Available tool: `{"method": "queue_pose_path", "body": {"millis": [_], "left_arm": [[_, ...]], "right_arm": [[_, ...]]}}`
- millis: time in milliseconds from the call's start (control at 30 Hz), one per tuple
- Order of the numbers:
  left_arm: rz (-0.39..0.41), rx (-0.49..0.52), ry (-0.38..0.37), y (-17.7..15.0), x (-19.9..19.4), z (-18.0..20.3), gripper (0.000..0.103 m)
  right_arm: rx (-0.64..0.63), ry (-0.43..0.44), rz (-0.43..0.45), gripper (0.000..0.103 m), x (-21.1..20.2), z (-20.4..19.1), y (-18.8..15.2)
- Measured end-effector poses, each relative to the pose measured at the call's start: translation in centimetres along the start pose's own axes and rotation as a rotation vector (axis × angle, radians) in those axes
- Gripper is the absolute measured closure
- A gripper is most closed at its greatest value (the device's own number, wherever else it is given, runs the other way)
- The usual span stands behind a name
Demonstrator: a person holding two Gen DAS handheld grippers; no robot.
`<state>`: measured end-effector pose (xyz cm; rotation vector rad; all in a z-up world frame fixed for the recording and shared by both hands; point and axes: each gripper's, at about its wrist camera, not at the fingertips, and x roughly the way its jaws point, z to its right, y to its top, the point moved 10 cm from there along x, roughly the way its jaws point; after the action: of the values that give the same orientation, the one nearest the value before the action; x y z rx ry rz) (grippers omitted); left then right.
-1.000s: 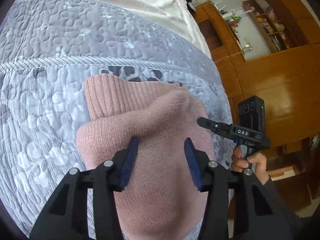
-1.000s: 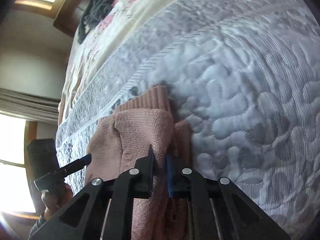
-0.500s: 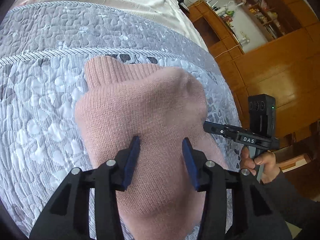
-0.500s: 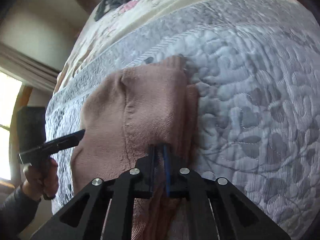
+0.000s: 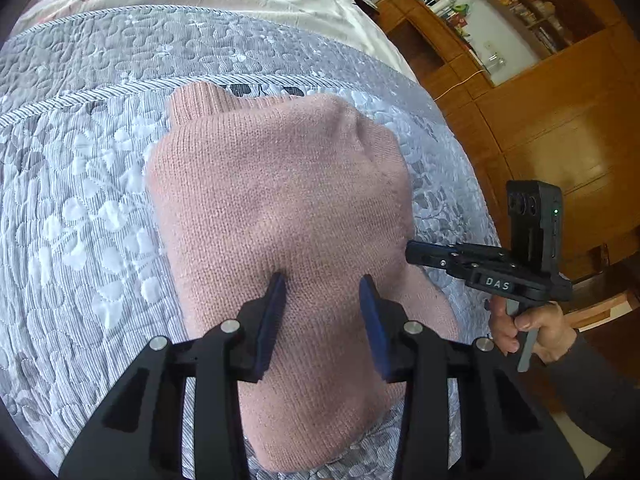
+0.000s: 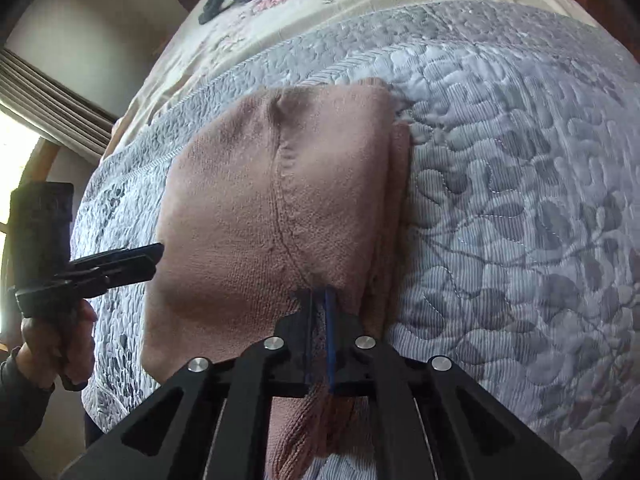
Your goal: Fold small clothes
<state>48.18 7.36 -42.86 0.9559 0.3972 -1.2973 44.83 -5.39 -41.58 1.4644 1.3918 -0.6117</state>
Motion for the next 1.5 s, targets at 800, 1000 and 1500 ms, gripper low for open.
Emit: {"method": "queue_pose_path", "body": {"millis": [800, 1000, 1500], "left_arm": [[-0.004, -0.063, 0.332, -13.3, -9.7, 1.5, 0.008], [0.167, -0.027, 0.527, -18.4, -20.4, 6.0, 0.004], [0.313, 0.014, 0.584, -26.2, -35.4, 16.3, 0.004]], "right_arm": [[0.026, -0.181, 0.089, 0.009, -9.9, -6.1, -12.6], [-0.023, -0.443, 0.114, 0.004, -15.8, -11.2, -19.1], [-0.103, -0.483, 0.363, 0.004, -33.0, -24.0, -23.6]]}}
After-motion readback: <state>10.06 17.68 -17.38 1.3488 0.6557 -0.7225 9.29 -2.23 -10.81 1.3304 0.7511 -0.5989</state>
